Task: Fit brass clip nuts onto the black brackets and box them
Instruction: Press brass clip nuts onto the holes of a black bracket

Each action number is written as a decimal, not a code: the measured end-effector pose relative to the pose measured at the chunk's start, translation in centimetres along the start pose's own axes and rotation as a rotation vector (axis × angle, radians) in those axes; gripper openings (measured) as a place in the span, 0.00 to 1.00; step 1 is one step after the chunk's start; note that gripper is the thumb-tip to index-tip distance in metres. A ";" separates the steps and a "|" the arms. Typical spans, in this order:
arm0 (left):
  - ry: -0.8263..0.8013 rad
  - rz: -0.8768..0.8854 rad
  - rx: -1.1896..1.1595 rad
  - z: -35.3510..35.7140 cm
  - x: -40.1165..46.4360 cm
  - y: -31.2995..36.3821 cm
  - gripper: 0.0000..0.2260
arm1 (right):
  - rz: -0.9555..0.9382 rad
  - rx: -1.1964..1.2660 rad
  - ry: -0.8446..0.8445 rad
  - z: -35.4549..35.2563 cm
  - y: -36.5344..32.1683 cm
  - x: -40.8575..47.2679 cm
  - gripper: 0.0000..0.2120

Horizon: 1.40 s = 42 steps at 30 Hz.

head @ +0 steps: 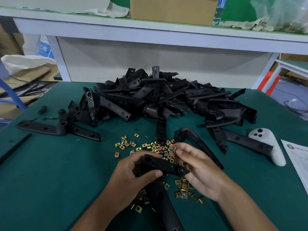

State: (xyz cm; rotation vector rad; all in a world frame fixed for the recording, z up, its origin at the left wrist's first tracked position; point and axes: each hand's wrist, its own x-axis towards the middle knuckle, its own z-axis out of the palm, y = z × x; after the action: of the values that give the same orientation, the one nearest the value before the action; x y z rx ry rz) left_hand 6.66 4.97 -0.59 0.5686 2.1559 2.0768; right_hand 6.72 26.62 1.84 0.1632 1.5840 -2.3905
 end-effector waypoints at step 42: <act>-0.020 -0.069 -0.113 0.3 -0.3 0.7 0.13 | 0.075 0.055 -0.077 0.4 0.3 -0.1 0.08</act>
State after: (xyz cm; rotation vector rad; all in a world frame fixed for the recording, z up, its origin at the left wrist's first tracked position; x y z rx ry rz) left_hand 7.13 5.14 0.05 0.4927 2.0029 2.1299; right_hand 6.89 26.15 1.71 0.1365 1.4534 -2.3551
